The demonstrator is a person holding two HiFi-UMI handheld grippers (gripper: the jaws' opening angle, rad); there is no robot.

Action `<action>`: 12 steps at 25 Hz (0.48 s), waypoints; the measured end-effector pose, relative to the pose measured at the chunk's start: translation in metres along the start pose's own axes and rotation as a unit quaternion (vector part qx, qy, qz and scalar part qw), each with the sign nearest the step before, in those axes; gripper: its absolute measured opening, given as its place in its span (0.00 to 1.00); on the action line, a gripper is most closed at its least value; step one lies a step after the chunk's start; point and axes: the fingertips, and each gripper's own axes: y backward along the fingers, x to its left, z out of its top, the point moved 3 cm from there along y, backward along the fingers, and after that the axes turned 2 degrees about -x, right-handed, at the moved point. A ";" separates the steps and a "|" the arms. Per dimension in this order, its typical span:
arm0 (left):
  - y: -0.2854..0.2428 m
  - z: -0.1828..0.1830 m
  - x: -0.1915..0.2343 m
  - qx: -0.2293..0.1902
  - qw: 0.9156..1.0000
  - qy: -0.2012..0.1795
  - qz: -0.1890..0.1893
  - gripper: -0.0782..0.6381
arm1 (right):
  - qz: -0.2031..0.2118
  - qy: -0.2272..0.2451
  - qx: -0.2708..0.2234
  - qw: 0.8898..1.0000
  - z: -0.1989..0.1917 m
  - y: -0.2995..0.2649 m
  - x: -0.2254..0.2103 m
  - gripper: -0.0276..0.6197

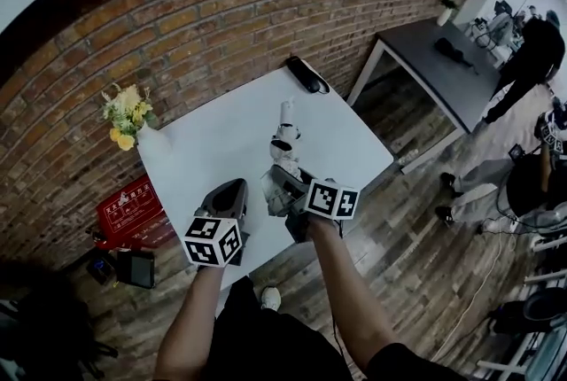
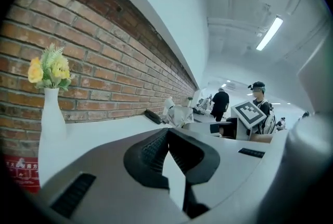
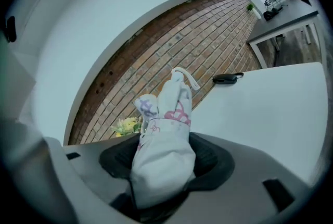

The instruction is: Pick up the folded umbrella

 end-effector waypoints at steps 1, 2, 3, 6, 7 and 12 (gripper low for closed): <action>0.006 0.000 -0.007 -0.002 1.000 -0.003 -0.002 0.13 | 0.005 0.000 -0.004 1.000 -0.001 0.009 0.005 0.46; 0.012 0.000 -0.014 -0.004 1.000 -0.006 -0.004 0.13 | 0.009 0.002 -0.008 1.000 -0.001 0.018 0.010 0.46; 0.018 0.002 -0.019 -0.006 1.000 -0.009 -0.006 0.13 | 0.013 0.006 -0.012 1.000 -0.002 0.025 0.014 0.46; 0.031 0.007 -0.031 -0.017 1.000 -0.014 -0.012 0.13 | 0.023 0.017 -0.023 0.999 -0.002 0.043 0.027 0.46; 0.034 0.010 -0.034 -0.020 1.000 -0.015 -0.014 0.13 | 0.027 0.020 -0.027 0.999 -0.002 0.049 0.031 0.46; 0.053 0.022 -0.047 -0.033 0.999 -0.026 -0.031 0.13 | 0.049 0.033 -0.047 0.997 -0.001 0.077 0.055 0.46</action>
